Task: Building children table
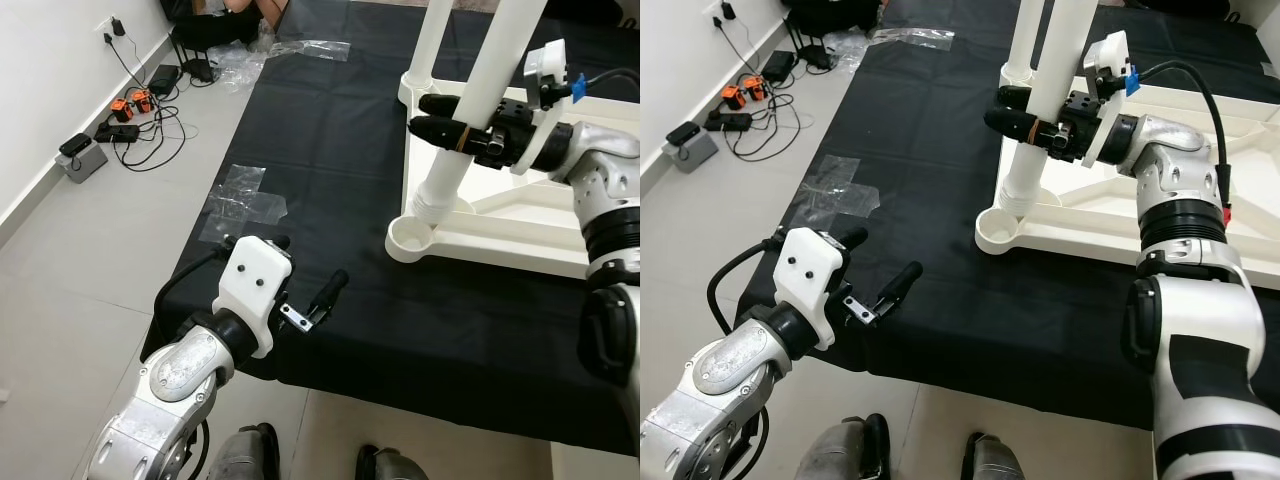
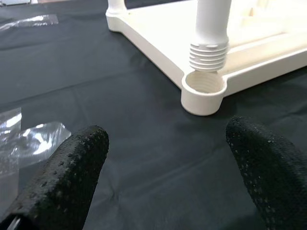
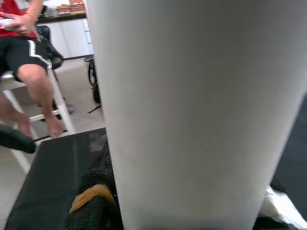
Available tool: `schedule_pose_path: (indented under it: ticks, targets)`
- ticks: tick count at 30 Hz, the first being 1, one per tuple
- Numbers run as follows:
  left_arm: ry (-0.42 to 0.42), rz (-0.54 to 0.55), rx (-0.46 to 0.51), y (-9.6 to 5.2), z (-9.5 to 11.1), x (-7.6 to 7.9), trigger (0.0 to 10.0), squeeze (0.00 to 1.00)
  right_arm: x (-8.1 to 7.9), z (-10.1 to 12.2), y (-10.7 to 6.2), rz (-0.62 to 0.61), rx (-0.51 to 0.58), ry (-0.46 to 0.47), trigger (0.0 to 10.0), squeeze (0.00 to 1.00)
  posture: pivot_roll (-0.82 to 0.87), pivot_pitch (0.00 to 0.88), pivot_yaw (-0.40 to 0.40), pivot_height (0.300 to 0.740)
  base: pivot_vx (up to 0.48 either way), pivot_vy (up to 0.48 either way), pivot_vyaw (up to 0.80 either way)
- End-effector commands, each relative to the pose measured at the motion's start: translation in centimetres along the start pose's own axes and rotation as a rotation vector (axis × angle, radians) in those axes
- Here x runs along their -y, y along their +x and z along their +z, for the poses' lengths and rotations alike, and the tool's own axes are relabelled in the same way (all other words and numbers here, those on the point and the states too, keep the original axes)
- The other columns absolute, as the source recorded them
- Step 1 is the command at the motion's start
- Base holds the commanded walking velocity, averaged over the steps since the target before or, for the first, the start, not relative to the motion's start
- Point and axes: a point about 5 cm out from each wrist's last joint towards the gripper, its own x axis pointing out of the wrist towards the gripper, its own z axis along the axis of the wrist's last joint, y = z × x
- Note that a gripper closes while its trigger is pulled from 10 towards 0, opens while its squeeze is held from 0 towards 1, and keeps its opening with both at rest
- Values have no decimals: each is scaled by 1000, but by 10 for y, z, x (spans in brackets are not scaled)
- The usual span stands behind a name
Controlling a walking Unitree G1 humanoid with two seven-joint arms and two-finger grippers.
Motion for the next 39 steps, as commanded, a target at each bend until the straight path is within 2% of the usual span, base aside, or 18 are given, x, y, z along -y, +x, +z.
schedule_pose_path:
  ticks: [1,10,16,24,39]
  targets:
    - [10,3,-8,-3,1,-1,10000,0,-1,5,-5,34,15,-3,10000,0,118,273,-20,740,0,0,0]
    - [14,2,-16,-4,0,-1,10000,0,-8,-1,-3,110,57,15,10000,0,133,277,-9,740,0,0,0]
    - [24,7,-22,-4,1,-4,10000,0,-18,-6,6,201,69,-1,10000,0,139,278,-2,740,0,0,0]
    - [28,8,-24,-3,1,-4,10000,0,-22,-5,11,248,69,-8,10000,0,137,277,-3,740,0,0,0]
    - [29,10,-21,-3,2,-4,10000,0,-16,-8,10,161,-4,-62,10000,0,133,278,-6,740,0,0,0]
